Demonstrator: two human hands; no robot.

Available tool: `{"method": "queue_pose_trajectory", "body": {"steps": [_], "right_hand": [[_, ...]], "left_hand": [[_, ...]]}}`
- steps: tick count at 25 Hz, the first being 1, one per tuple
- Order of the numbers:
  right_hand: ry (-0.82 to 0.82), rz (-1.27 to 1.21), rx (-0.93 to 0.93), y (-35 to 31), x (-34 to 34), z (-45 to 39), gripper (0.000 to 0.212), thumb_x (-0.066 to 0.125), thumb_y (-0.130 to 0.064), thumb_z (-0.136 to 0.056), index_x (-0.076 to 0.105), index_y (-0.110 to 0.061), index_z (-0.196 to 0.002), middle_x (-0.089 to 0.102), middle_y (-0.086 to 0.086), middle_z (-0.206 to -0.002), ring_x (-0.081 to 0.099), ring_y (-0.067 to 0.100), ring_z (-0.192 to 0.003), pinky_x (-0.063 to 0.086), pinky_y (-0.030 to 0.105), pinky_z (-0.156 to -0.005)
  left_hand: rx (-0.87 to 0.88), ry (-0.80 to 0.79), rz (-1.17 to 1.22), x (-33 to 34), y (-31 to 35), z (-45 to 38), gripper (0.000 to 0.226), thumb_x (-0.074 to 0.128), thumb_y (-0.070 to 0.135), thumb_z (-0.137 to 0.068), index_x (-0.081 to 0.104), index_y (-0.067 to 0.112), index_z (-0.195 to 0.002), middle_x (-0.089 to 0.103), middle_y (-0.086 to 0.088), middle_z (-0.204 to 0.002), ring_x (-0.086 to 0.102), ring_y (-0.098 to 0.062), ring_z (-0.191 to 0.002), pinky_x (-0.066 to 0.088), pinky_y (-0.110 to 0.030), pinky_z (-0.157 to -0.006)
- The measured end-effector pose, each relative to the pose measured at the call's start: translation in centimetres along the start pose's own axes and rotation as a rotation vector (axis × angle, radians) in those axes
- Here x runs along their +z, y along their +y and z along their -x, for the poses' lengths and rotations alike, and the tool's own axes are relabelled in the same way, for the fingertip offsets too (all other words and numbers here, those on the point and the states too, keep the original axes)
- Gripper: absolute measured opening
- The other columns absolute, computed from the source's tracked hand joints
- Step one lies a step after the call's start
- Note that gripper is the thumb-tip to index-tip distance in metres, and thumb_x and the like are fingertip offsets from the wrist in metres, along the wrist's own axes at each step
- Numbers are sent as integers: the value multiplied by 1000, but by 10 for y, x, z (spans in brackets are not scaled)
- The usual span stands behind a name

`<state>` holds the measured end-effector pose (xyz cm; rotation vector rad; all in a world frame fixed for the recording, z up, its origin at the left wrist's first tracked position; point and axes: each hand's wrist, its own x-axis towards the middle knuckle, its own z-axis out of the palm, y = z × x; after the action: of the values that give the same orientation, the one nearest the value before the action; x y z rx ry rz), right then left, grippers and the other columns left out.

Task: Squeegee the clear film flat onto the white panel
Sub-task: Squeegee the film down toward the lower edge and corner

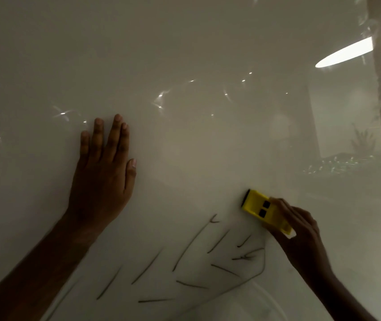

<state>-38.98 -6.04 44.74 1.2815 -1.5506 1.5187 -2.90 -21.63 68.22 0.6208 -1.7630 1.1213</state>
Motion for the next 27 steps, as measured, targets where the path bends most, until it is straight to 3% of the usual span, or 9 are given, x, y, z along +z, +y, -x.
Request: {"method": "queue_pose_trajectory", "body": {"steps": [4, 9, 11, 14, 17, 19, 22, 25, 27], "right_hand": [[79, -108, 58, -38, 14, -40, 74, 87, -26, -79, 55, -34, -146, 60, -11, -139, 56, 24, -122, 50, 54, -100], [-77, 53, -217, -28, 30, 40, 64, 64, -51, -93, 43, -42, -153, 53, -16, -151, 54, 15, -125, 43, 41, -101], [-70, 63, -167, 0, 21, 65, 62, 55, -57, -96, 38, -48, -155, 55, -15, -150, 58, 17, -122, 44, 40, -100], [38, -16, 32, 17, 8, 46, 64, 68, -49, -94, 38, -59, -150, 60, -15, -139, 60, 21, -117, 51, 49, -98], [110, -84, 55, -15, 9, -5, 73, 77, -34, -81, 47, -51, -146, 52, -25, -138, 53, 13, -119, 50, 52, -100], [77, -65, -28, -51, 24, -21, 66, 76, -40, -85, 53, -38, -147, 56, -18, -144, 54, 19, -120, 44, 47, -103], [-43, 67, -270, -82, 54, 20, 61, 65, -45, -97, 43, -38, -154, 53, -12, -153, 54, 19, -124, 40, 41, -104], [-97, 158, -397, -55, 54, 68, 59, 57, -43, -101, 39, -38, -157, 44, -17, -159, 58, 18, -124, 41, 42, -104], [-111, 177, -362, -36, 40, 71, 64, 57, -43, -99, 34, -40, -159, 35, -21, -164, 57, 18, -125, 41, 40, -103]], "left_hand": [[-13, 1, -10, 0, 4, 1, 69, 32, 32, -110, 20, -1, -169, 15, -18, -179, 15, -50, -163, 9, -63, -132], [-1, 1, 1, 0, 3, 1, 68, 32, 31, -110, 21, 0, -169, 15, -18, -179, 15, -51, -163, 10, -63, -132], [9, -4, 4, 0, 3, 3, 68, 33, 31, -110, 21, 0, -169, 16, -18, -179, 15, -51, -163, 10, -63, -132], [11, -7, 1, 0, 3, 3, 68, 31, 32, -110, 21, 0, -169, 15, -17, -179, 14, -51, -163, 9, -63, -132], [9, -1, 3, 0, 4, 3, 67, 31, 31, -110, 22, 0, -169, 16, -17, -179, 15, -51, -163, 9, -63, -132], [11, 5, 4, 0, 5, 3, 66, 31, 31, -111, 22, 0, -169, 17, -17, -179, 15, -50, -163, 9, -63, -132], [25, 8, 18, 0, 3, 3, 67, 31, 32, -111, 22, 1, -169, 17, -16, -179, 15, -50, -163, 9, -62, -132], [41, -2, 21, -1, -2, 5, 67, 32, 33, -111, 22, 2, -170, 17, -15, -179, 16, -50, -163, 9, -62, -132], [52, -2, 21, 0, -2, 5, 68, 34, 34, -111, 22, 3, -170, 16, -14, -180, 16, -49, -163, 11, -63, -133]]}}
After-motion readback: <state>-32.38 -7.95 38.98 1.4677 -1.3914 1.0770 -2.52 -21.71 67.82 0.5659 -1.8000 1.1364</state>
